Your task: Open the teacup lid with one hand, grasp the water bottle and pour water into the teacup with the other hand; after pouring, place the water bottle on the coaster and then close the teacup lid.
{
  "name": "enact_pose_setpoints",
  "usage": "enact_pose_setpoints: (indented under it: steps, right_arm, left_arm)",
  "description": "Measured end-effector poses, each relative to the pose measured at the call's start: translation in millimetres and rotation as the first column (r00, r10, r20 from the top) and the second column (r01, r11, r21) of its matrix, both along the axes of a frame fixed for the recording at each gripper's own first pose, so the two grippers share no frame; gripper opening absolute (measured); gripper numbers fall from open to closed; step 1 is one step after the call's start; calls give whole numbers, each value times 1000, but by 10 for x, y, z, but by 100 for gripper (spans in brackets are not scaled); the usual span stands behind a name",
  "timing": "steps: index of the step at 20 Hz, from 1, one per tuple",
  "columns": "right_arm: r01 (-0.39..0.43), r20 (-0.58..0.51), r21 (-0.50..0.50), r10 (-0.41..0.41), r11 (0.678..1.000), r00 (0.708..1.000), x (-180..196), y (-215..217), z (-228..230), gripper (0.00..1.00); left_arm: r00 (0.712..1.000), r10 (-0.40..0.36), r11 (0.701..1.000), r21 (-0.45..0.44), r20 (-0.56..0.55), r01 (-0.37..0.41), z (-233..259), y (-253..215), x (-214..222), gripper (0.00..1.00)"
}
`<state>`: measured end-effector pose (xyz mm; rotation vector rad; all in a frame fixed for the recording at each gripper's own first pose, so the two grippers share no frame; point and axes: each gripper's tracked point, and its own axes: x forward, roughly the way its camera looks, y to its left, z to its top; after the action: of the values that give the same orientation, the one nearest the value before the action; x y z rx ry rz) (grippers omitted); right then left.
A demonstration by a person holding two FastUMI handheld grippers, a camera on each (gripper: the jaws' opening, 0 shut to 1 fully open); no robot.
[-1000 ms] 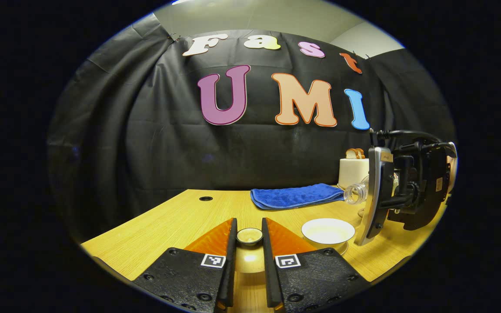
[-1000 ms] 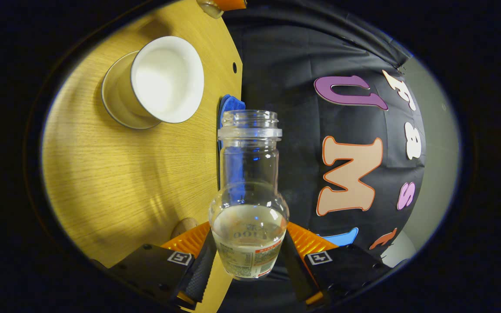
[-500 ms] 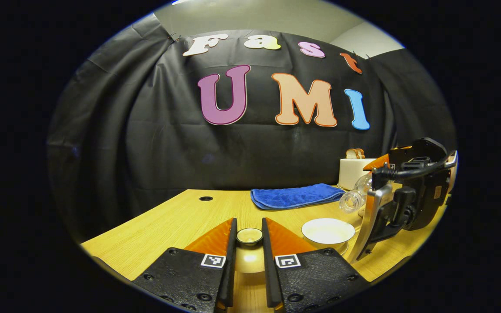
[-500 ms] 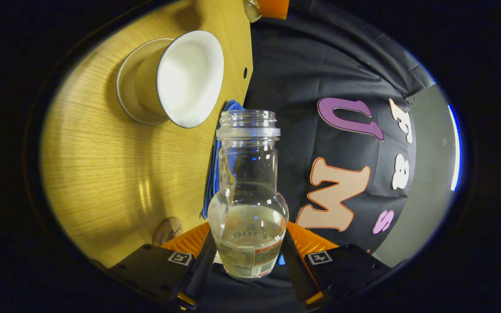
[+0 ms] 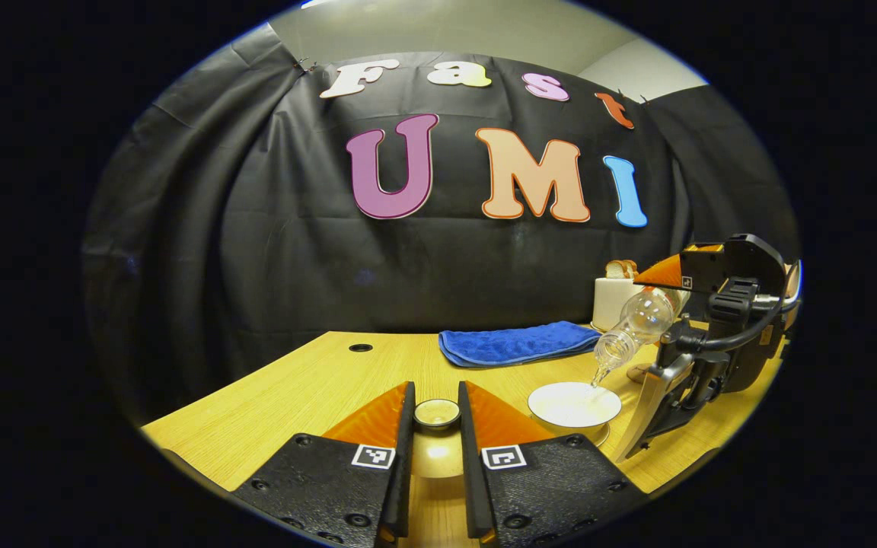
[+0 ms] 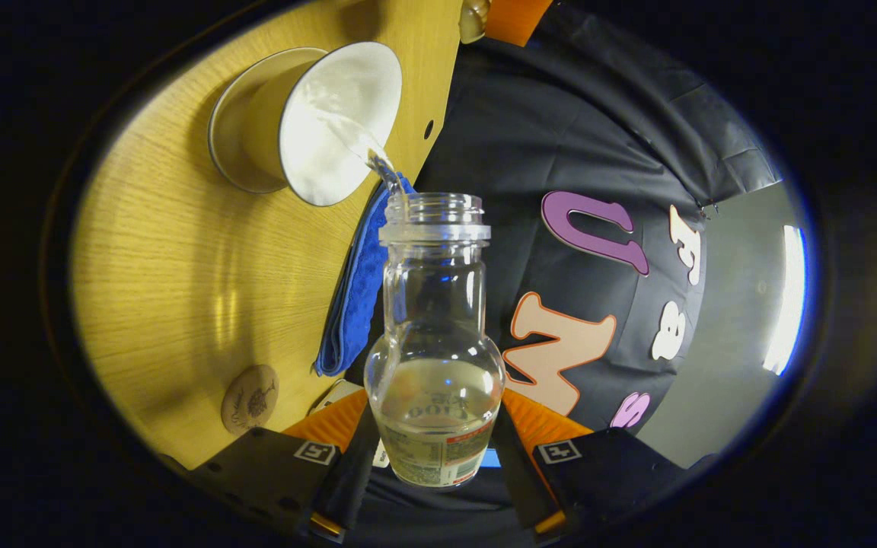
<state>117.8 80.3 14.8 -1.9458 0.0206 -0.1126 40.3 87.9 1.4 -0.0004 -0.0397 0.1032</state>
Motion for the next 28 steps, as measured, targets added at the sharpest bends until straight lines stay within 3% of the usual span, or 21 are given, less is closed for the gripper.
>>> enact_pose_setpoints:
  steps: [16,20,23,25,26,28]
  right_arm:
    - [-103,108,-166,121,981,987,-11,178,346,80]
    - [-108,96,-150,123,983,988,-18,173,270,81]
    - [-100,65,-75,105,992,992,-24,108,184,81]
    - [-77,19,40,76,996,997,-24,33,48,82]
    - [-62,-4,103,62,993,998,-34,-7,-26,77]
    - [-28,-52,249,42,968,998,-74,-69,-149,80]
  left_arm:
    - [1000,4,1000,1,1,-4,11,16,0,27]
    - [1000,-1,1000,2,1,1,2,2,6,27]
    - [1000,-8,1000,3,2,8,4,-7,10,27]
    - [1000,-8,1000,3,3,8,7,1,10,27]
    - [1000,-9,1000,3,2,9,9,4,2,27]
    - [1000,-9,1000,3,3,9,2,-2,13,27]
